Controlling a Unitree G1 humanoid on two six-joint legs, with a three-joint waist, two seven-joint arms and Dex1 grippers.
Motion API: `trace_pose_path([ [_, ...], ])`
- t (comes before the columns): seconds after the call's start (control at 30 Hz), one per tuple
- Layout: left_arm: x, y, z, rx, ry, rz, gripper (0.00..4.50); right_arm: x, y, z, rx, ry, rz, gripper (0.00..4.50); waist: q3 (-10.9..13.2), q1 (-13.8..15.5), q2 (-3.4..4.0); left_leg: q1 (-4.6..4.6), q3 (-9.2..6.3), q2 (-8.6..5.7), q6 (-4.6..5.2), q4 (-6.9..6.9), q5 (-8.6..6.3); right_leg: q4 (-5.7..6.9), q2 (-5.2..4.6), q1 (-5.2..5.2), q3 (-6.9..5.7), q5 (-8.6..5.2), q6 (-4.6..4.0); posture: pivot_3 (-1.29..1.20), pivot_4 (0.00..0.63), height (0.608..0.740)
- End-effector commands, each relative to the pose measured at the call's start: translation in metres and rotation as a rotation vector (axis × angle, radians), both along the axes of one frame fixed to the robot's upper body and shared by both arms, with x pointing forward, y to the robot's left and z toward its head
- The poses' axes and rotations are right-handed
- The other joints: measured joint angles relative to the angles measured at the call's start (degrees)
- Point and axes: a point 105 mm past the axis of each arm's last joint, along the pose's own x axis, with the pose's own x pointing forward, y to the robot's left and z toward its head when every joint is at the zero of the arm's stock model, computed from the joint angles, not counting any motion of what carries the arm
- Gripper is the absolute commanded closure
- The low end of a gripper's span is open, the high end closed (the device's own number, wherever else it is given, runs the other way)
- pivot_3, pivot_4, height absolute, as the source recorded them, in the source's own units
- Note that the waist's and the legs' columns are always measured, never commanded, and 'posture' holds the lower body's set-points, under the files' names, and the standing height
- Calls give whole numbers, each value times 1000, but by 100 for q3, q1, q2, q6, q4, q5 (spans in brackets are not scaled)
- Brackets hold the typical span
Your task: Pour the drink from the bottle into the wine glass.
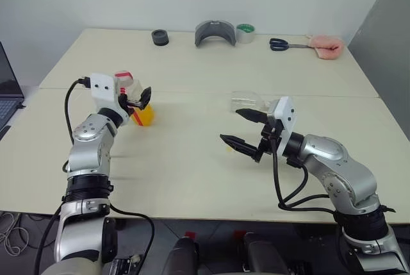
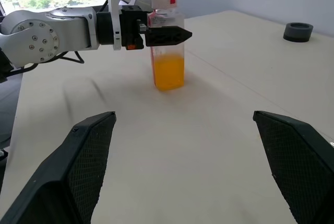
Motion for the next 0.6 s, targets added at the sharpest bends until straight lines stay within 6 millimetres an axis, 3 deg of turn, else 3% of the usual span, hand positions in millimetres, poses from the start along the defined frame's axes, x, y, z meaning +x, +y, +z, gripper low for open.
trace_pose_path([
  [0.03, 1, 3, 19, 18, -60, -1, 17, -2, 2, 11, 4, -54, 15, 0, 0, 2, 0, 0, 0, 0, 0, 0, 0, 0, 0, 0, 0, 0, 0, 0, 150, 740],
  [0.17, 3, 2, 20, 16, -59, -8, 195, -1, 2, 12, 8, -57, 11, 0, 0, 2, 0, -2, -1, -1, 0, 1, 0, 0, -1, 0, -1, 0, 0, 0, 150, 740],
  [0.47, 2, -1, 18, 5, -63, -16, 2609, -1, 2, 12, 9, -57, 7, 0, 0, -1, 0, -2, -2, -1, 0, 1, 0, 0, -1, -1, -1, 0, 0, 0, 150, 740],
  [0.6, -1, -1, 16, -10, -65, -11, 2658, -1, 2, 13, 13, -62, 7, 0, 0, -1, 0, -3, -2, 0, 0, 1, 0, 0, -1, -1, -1, 0, 0, 0, 150, 740],
])
